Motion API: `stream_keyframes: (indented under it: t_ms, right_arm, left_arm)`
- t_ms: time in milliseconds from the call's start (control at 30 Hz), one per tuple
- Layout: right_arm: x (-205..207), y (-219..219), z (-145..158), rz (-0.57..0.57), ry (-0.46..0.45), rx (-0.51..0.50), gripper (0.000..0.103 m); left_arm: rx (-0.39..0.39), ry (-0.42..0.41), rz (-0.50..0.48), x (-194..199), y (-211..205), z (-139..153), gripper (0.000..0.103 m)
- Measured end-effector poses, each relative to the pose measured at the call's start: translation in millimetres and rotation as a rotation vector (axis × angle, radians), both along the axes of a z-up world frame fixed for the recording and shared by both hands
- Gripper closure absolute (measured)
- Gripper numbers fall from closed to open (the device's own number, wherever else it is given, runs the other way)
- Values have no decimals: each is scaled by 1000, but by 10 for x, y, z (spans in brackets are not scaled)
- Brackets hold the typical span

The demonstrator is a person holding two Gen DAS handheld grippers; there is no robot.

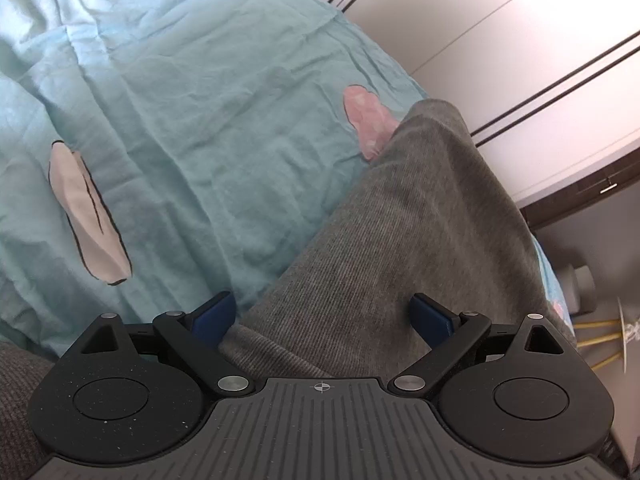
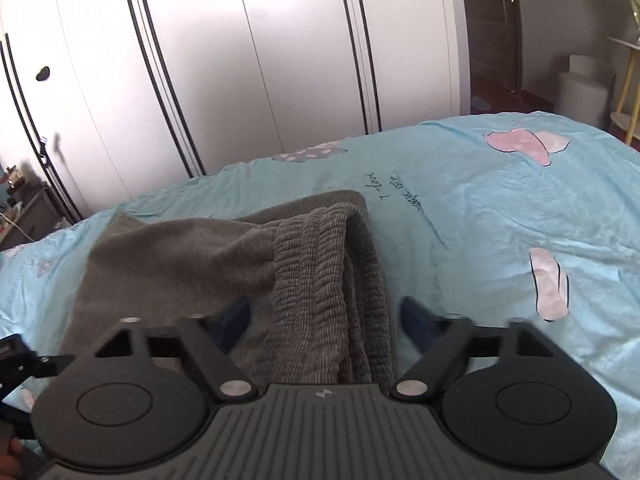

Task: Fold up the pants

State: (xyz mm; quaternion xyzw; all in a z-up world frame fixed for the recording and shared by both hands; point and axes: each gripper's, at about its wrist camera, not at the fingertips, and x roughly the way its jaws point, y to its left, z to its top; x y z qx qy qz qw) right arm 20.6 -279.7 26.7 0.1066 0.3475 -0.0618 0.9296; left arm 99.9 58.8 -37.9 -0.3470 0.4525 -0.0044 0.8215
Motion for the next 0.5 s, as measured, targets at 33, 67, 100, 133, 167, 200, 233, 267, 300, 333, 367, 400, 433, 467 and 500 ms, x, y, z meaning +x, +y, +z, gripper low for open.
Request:
stream_keyframes:
  t_ms: [33,67,100,133,167,200,233,267,300,333,367,400,433,467,500]
  right_arm:
    - [-11,-13,-53,-3,33,-19,6]
    - [8,-18,-129,-6,90,-34,6]
    - [43,-71,-213,-14,144,-3,5]
    - [71,-143,-276,-19,178,71,5]
    - [87,-225,-319,-35,188,147,5]
    - [100,-294,-355,-52,196,207,5]
    - [106,-344,-395,-59,205,256,5]
    - [116,-379,-441,-63,212,297,5]
    - [113,-411,-468,-67,212,329,5]
    - [111,-423,-479,-64,212,341,5]
    - [119,-416,-480,-58,213,340,5]
    - [124,-412,-476,-54,215,338,5]
    - [127,-414,-480,-51,217,340,5]
    - [136,-421,-478,-44,219,343,5]
    - [139,-437,-479,-36,218,354,5]
  left_arm:
    - [6,0,-4,-1,-9,4,6]
    - [14,1,-10,-2,-19,9,6]
    - [21,3,-15,-2,-31,14,6]
    - [26,6,-19,-5,-37,19,6]
    - [27,8,-20,-11,-36,26,6]
    - [24,12,-22,-17,-31,31,6]
    - [16,17,-24,-25,-21,36,6]
    - [2,20,-26,-36,-5,41,6]
    - [-17,19,-29,-49,17,46,6]
    - [-37,18,-30,-67,45,56,6]
    - [-57,18,-29,-75,79,64,6]
    - [-77,23,-27,-72,113,65,6]
    - [-97,32,-18,-67,156,63,6]
    - [-112,32,-4,-63,203,65,6]
    - [-122,28,7,-56,249,70,6]
